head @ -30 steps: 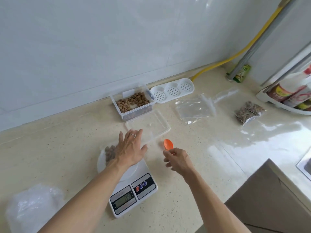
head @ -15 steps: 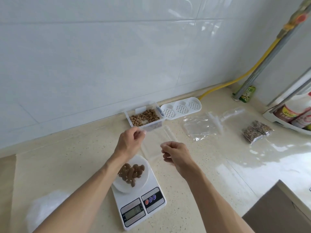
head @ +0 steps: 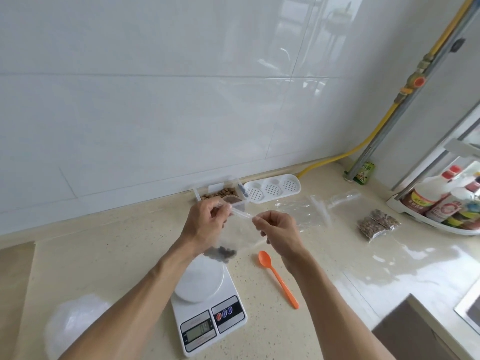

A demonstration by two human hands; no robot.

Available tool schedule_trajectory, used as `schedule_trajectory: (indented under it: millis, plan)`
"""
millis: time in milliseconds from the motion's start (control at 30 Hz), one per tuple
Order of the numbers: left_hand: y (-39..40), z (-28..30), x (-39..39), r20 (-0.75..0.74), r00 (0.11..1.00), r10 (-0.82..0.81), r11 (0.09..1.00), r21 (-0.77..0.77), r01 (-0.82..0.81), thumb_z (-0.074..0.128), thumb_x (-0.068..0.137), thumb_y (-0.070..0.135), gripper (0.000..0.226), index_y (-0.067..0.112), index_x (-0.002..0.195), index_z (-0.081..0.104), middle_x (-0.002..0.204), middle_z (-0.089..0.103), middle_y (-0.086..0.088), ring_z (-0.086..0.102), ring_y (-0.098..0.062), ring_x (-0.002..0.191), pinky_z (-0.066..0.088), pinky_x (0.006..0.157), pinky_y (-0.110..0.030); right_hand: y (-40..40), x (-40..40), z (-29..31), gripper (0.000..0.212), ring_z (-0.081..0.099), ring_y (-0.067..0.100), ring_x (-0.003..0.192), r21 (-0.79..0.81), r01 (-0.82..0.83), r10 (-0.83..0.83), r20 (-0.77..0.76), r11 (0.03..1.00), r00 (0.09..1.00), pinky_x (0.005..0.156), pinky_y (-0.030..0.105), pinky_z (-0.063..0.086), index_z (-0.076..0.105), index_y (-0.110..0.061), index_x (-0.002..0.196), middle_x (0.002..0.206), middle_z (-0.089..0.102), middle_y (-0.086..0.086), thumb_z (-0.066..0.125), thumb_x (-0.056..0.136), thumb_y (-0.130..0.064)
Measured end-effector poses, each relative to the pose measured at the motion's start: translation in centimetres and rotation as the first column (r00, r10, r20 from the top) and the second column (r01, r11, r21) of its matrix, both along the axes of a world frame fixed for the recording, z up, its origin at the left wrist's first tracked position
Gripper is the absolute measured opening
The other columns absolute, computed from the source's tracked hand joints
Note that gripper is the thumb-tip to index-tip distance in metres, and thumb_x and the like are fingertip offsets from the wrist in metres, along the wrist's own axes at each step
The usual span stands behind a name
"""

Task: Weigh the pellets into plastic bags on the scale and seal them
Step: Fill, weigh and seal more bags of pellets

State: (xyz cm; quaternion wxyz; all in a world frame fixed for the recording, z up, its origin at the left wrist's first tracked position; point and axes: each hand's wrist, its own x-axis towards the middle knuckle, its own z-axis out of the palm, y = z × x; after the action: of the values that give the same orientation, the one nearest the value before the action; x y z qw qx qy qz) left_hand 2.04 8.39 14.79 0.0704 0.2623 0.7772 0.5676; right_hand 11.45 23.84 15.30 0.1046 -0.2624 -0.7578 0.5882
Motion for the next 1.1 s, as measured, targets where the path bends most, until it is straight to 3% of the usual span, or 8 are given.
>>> schedule_trajectory:
  millis: [100, 200, 300, 467, 567, 700, 967, 1100]
  plan:
    - [0.5, 0.3, 0.7, -0.014, 0.999, -0.034, 0.999, 0.015, 0.034, 0.060, 0.094, 0.020, 0.024, 0.015, 0.072, 0.069, 0.052, 0.057, 0.011, 0.052, -0.005, 0.052, 0.048, 0.058, -0.028, -0.4, 0.6, 1.0, 0.017, 0.050, 0.011, 0.066, 0.023, -0.065, 0.065, -0.007, 0.998, 0.998, 0.066, 0.027, 0.043, 0.071, -0.005, 0.083, 0.070, 0.059, 0.002, 0.067, 0.092, -0.019]
    - [0.8, 0.7, 1.3, 0.031, 0.997, -0.065, 0.997, 0.044, 0.064, 0.063, 0.092, 0.018, 0.023, 0.009, 0.072, 0.070, 0.055, 0.061, 0.004, 0.057, -0.008, 0.053, 0.053, 0.060, -0.031, -0.3, 0.8, 1.6, 0.021, 0.047, 0.010, 0.062, 0.189, -0.049, 0.037, 0.066, 0.981, 0.997, 0.064, 0.030, 0.042, 0.068, -0.009, 0.078, 0.067, 0.055, -0.001, 0.064, 0.094, -0.021]
    - [1.0, 1.2, 1.6, 0.051, 0.998, -0.046, 0.996, 0.079, 0.042, 0.068, 0.088, 0.015, 0.022, 0.004, 0.069, 0.068, 0.059, 0.064, -0.007, 0.059, -0.010, 0.054, 0.053, 0.060, -0.026, -0.1, 1.1, 2.1, 0.022, 0.045, 0.008, 0.056, 0.272, -0.011, -0.019, 0.109, 0.962, 0.994, 0.058, 0.028, 0.040, 0.066, -0.011, 0.075, 0.062, 0.053, -0.005, 0.063, 0.095, -0.021]
    - [1.1, 1.8, 1.7, -0.032, 0.998, -0.053, 0.998, 0.036, 0.054, 0.067, 0.090, 0.017, 0.024, 0.006, 0.068, 0.066, 0.057, 0.063, -0.003, 0.056, -0.010, 0.053, 0.047, 0.056, -0.020, -0.1, 2.2, 3.0, 0.011, 0.056, 0.006, 0.065, 0.220, -0.077, 0.075, 0.018, 0.973, 0.997, 0.059, 0.016, 0.045, 0.073, -0.015, 0.082, 0.076, 0.069, 0.003, 0.070, 0.090, -0.022]
    - [1.5, 2.0, 1.9, -0.083, 0.994, -0.065, 0.998, 0.014, 0.067, 0.068, 0.089, 0.019, 0.023, 0.007, 0.069, 0.065, 0.054, 0.061, 0.004, 0.056, -0.008, 0.051, 0.046, 0.054, -0.019, -0.2, 2.1, 3.4, 0.007, 0.057, -0.007, 0.064, 0.347, -0.110, 0.119, -0.005, 0.931, 0.993, 0.061, 0.008, 0.044, 0.076, -0.019, 0.082, 0.076, 0.071, -0.006, 0.073, 0.088, -0.022]
    - [2.0, 2.3, 2.1, -0.094, 0.992, -0.088, 0.996, 0.010, 0.089, 0.068, 0.089, 0.018, 0.022, 0.009, 0.069, 0.064, 0.054, 0.061, 0.005, 0.056, -0.005, 0.051, 0.045, 0.055, -0.016, -0.1, 2.0, 3.5, 0.014, 0.056, 0.007, 0.063, 0.422, -0.091, 0.100, 0.000, 0.902, 0.995, 0.055, 0.017, 0.044, 0.075, -0.010, 0.079, 0.076, 0.072, 0.007, 0.071, 0.089, -0.019]
    - [2.7, 2.6, 2.1, 0.034, 0.998, -0.053, 0.993, 0.109, 0.049, 0.061, 0.094, 0.015, 0.019, 0.005, 0.078, 0.061, 0.060, 0.060, -0.001, 0.059, -0.008, 0.054, 0.054, 0.061, -0.025, 2.6, 4.3, 2.7, 0.017, 0.056, 0.009, 0.064, -0.002, -0.067, 0.067, -0.093, 0.998, 0.993, 0.063, 0.021, 0.048, 0.071, -0.008, 0.082, 0.070, 0.066, 0.002, 0.065, 0.093, -0.020]
    - [4.1, 3.0, 2.4, 0.172, 0.953, -0.250, 0.966, 0.113, 0.233, 0.062, 0.093, 0.017, 0.018, 0.007, 0.079, 0.065, 0.065, 0.063, 0.001, 0.061, -0.011, 0.063, 0.056, 0.067, -0.030, 4.3, 4.9, 2.2, 0.021, 0.055, 0.007, 0.060, 0.081, -0.009, 0.016, -0.087, 0.997, 0.996, 0.061, 0.021, 0.047, 0.071, -0.013, 0.073, 0.062, 0.064, -0.003, 0.066, 0.093, -0.017]
